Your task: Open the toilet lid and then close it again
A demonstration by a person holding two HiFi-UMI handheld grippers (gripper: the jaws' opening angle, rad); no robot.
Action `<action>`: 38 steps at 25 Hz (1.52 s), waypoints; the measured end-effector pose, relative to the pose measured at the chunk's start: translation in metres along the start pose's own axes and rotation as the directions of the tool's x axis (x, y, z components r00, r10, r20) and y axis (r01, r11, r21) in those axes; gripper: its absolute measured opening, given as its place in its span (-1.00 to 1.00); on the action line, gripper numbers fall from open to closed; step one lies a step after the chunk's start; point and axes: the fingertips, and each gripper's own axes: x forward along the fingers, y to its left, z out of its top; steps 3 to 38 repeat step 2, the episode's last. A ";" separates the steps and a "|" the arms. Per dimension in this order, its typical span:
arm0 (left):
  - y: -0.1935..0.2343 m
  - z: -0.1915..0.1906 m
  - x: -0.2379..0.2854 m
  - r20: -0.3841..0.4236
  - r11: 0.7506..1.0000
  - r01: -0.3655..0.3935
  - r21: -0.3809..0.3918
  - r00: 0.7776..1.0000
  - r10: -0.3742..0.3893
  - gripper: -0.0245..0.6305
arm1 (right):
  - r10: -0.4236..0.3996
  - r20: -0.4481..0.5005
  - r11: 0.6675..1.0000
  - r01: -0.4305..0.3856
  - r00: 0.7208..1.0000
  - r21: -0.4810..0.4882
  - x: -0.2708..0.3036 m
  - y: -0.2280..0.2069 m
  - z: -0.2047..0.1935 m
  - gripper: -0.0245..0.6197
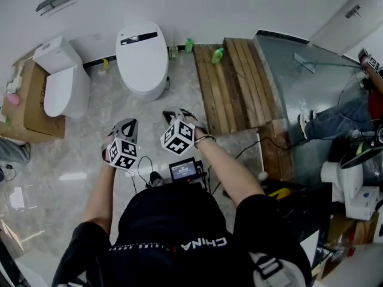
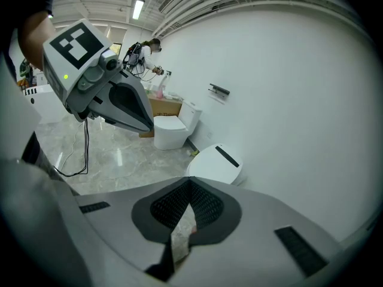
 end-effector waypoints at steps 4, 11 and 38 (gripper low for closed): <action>-0.003 0.004 -0.002 0.008 1.000 -0.009 0.007 1.000 0.009 -0.90 | 0.003 0.002 1.000 -0.003 1.000 0.002 -0.004 0.001 -0.002 -0.89; -0.003 0.004 -0.002 0.008 1.000 -0.009 0.007 1.000 0.009 -0.90 | 0.003 0.002 1.000 -0.003 1.000 0.002 -0.004 0.001 -0.002 -0.89; -0.003 0.004 -0.002 0.008 1.000 -0.009 0.007 1.000 0.009 -0.90 | 0.003 0.002 1.000 -0.003 1.000 0.002 -0.004 0.001 -0.002 -0.89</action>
